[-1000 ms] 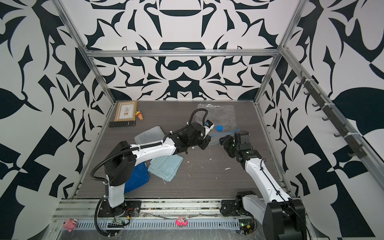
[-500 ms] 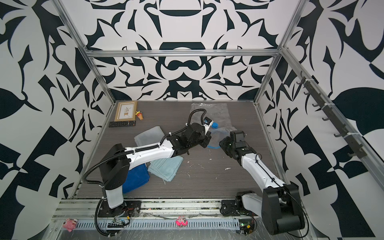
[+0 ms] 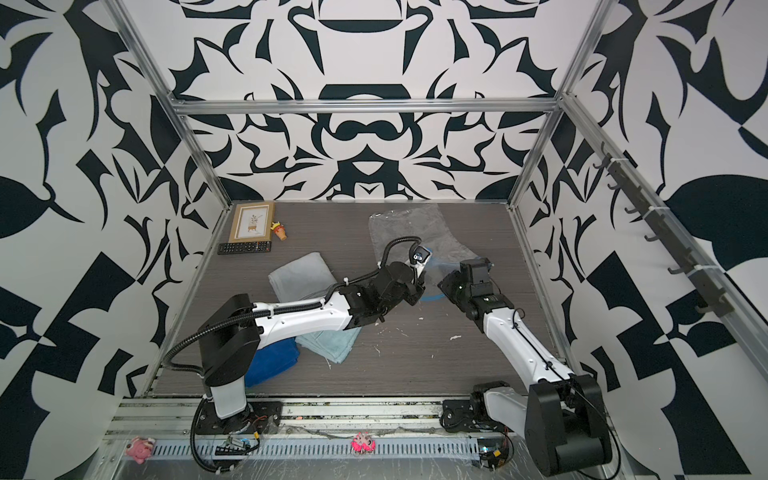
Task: Place the folded towel into the vacuum bag
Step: Open the vacuum bag at the center of the board.
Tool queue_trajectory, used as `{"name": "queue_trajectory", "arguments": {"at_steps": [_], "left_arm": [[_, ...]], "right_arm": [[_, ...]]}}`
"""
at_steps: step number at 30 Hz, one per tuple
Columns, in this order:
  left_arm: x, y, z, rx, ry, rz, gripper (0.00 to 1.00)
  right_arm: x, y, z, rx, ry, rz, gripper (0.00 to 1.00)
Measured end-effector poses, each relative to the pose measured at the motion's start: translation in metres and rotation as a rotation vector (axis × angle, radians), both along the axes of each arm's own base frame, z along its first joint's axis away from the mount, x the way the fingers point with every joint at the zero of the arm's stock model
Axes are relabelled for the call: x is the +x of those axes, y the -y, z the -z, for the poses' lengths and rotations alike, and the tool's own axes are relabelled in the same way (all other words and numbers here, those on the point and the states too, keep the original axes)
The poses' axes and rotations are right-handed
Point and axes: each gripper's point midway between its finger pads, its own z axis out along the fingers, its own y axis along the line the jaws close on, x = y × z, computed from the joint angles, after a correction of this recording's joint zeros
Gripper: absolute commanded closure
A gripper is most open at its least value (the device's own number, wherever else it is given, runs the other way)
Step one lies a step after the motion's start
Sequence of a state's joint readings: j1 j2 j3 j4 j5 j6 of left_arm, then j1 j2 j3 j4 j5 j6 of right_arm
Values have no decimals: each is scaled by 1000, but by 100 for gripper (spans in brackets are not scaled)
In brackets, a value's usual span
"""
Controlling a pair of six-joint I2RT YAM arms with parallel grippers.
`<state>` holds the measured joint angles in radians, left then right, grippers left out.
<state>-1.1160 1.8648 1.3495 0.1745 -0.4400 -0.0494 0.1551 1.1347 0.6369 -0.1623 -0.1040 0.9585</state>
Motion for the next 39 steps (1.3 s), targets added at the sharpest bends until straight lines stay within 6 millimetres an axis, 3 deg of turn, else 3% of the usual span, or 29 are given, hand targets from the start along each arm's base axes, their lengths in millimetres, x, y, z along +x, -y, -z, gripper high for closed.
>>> {"name": "queue_trajectory", "arguments": {"at_steps": [3,11,17,26,34,39], "left_arm": [[-1,-1,1,11,-2,4,30],[-14,-6,-4,29,-27,64,16],[-35,-18,2,31,-61,143,6],[-40,-19,16,40,-97,150,5],[-16,-13,49,65,-162,60,10],[-2,-19,53,79,-188,-16,13]], "right_arm": [[2,-4,-4,-9,24,-28,100],[10,-19,-24,-40,91,-116,100],[10,-23,-25,-53,103,-149,100],[11,-26,-30,-52,127,-175,100],[10,-30,-46,-36,180,-192,100],[8,-30,-51,-33,205,-195,100]]}}
